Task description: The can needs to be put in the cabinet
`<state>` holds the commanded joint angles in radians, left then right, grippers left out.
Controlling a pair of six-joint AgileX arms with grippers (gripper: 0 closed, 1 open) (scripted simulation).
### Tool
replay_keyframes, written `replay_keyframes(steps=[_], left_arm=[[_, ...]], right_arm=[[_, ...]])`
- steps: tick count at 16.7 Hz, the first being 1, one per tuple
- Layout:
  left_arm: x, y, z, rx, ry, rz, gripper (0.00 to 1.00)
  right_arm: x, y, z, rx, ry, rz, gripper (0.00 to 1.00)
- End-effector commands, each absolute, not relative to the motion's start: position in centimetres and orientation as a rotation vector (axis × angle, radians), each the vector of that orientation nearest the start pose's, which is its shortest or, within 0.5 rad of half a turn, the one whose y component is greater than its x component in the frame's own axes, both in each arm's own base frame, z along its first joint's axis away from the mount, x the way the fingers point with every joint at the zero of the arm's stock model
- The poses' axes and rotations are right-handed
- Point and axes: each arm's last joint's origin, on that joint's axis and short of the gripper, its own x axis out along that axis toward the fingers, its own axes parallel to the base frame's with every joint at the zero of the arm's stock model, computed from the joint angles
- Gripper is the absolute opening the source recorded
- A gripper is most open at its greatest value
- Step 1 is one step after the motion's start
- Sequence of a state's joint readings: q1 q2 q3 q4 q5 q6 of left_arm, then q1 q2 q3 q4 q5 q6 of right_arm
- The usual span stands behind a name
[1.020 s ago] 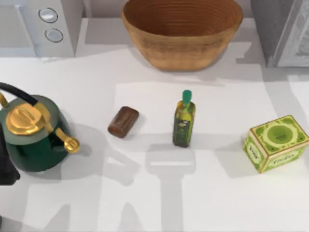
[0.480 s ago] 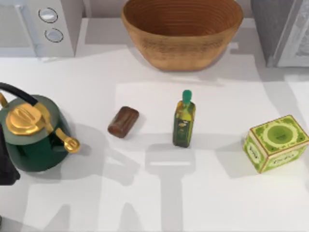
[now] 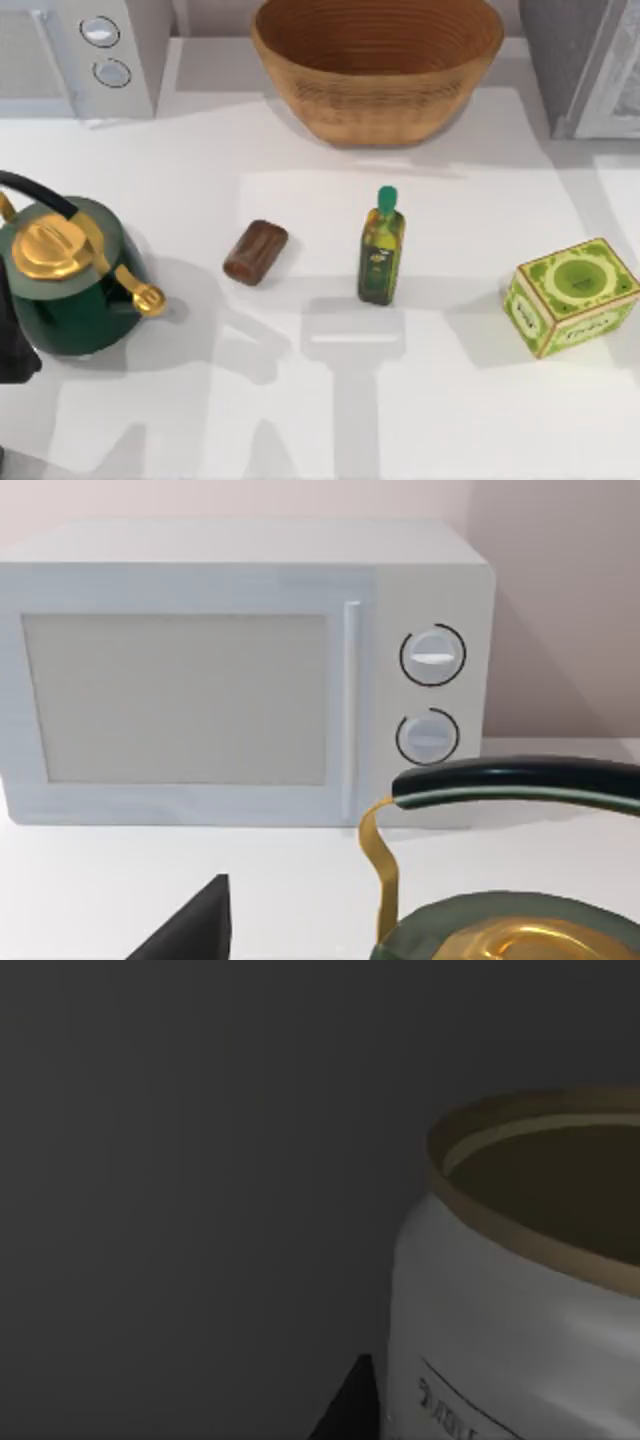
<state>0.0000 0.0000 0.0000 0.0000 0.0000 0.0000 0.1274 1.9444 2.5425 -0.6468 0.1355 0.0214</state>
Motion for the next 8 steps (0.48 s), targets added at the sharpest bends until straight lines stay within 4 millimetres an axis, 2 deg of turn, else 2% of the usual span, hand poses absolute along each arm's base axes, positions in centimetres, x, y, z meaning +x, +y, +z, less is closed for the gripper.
replay_keyframes(steps=[4, 8], left_arm=[[10.6, -0.1, 16.0, 0.0, 0.0, 0.0, 1.0], [10.6, -0.1, 16.0, 0.0, 0.0, 0.0, 1.0]], right_arm=[[40.3, 4.7, 53.0, 0.004, 0.008, 0.001, 0.0], [40.6, 4.4, 53.0, 0.003, 0.0, -0.004, 0.0]])
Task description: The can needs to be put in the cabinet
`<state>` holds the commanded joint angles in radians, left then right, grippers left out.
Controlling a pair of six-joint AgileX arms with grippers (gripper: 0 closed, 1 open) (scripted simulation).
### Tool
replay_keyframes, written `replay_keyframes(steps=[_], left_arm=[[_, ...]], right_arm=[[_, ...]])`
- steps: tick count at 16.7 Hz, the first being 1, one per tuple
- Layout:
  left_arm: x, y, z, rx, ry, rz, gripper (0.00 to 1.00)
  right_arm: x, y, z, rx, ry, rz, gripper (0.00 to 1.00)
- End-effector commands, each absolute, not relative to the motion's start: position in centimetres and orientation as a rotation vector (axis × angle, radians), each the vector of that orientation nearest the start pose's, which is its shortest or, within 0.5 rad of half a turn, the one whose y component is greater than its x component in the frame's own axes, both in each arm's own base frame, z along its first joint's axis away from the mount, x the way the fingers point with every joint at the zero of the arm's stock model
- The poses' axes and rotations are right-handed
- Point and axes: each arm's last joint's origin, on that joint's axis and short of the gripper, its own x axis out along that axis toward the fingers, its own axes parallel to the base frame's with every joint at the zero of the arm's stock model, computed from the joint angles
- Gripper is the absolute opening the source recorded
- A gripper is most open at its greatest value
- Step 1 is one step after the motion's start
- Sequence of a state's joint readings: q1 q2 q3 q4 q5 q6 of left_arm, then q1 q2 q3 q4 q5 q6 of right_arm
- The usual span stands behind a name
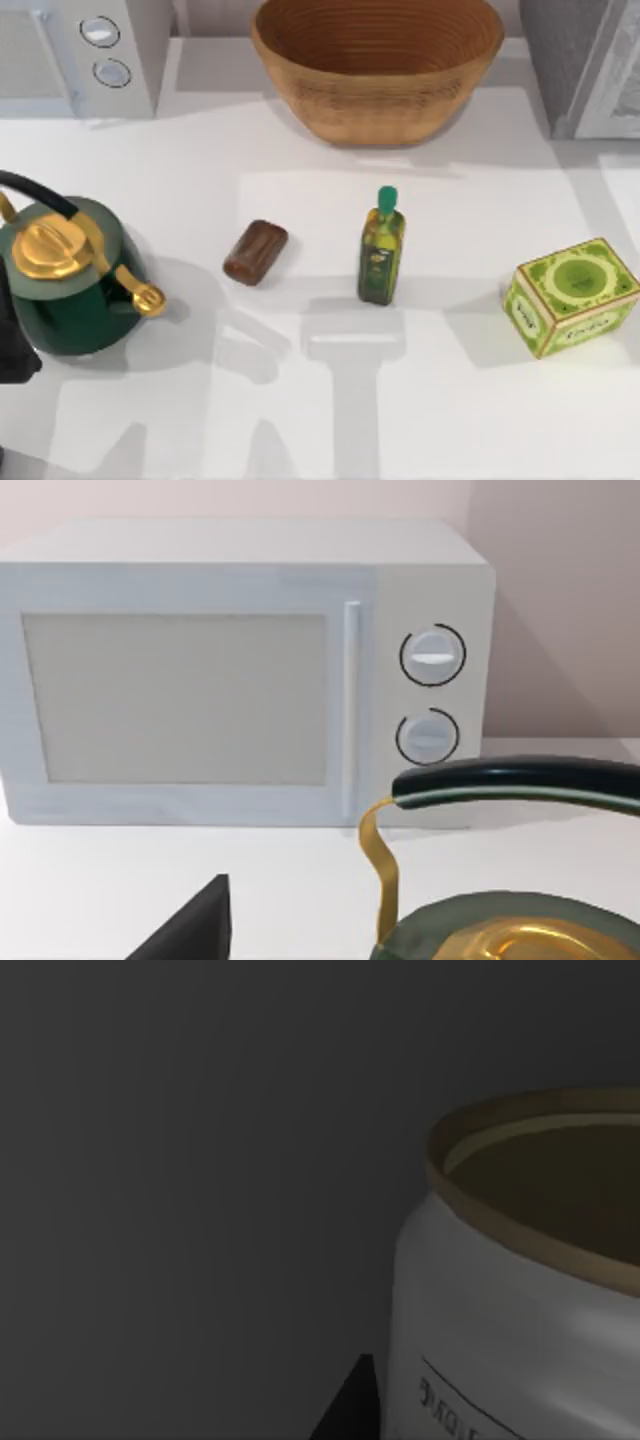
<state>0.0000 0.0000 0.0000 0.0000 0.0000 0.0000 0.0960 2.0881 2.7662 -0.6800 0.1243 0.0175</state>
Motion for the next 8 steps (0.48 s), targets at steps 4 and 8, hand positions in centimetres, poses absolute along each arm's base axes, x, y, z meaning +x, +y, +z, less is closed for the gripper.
replay_keyframes(steps=[4, 8], left_arm=[[10.57, -0.12, 16.0, 0.0, 0.0, 0.0, 1.0], [10.57, -0.12, 16.0, 0.0, 0.0, 0.0, 1.0]], right_arm=[[40.56, 4.43, 53.03, 0.003, 0.0, -0.004, 0.15], [40.56, 4.43, 53.03, 0.003, 0.0, -0.004, 0.45]])
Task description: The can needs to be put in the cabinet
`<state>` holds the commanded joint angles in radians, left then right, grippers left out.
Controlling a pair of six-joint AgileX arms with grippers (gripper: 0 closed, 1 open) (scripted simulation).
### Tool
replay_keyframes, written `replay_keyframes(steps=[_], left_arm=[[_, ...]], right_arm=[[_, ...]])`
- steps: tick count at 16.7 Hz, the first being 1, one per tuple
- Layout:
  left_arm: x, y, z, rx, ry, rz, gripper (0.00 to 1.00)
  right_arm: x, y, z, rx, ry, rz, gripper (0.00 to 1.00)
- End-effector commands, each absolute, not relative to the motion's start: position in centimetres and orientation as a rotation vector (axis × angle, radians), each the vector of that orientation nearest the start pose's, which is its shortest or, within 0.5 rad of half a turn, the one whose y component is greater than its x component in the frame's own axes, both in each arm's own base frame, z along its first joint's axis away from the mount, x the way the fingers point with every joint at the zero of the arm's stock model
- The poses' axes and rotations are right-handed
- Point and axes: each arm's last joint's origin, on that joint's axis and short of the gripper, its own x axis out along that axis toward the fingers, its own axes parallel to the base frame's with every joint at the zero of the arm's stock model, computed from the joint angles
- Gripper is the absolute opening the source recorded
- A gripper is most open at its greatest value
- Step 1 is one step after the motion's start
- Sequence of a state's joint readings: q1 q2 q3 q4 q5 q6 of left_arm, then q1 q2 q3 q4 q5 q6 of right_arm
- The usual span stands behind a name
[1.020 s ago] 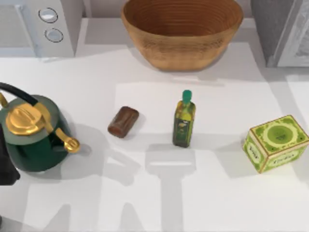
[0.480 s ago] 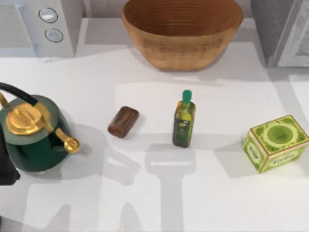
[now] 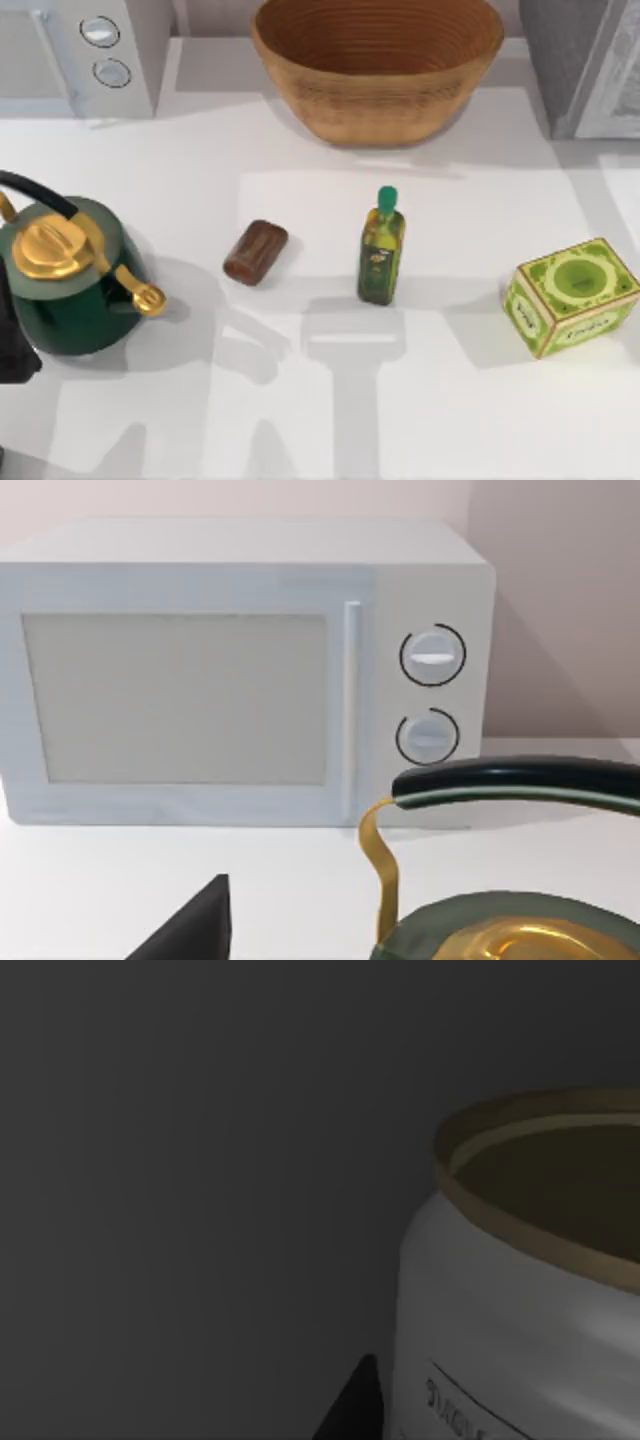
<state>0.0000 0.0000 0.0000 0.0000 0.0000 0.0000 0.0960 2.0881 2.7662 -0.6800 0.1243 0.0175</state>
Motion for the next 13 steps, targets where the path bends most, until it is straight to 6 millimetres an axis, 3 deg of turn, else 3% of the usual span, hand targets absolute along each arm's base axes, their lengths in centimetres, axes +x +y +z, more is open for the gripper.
replay_keyframes(steps=[7, 13], left_arm=[[10.57, -0.12, 16.0, 0.0, 0.0, 0.0, 1.0], [10.57, -0.12, 16.0, 0.0, 0.0, 0.0, 1.0]], right_arm=[[40.56, 4.43, 53.03, 0.003, 0.0, -0.004, 0.98], [40.56, 4.43, 53.03, 0.003, 0.0, -0.004, 1.0]])
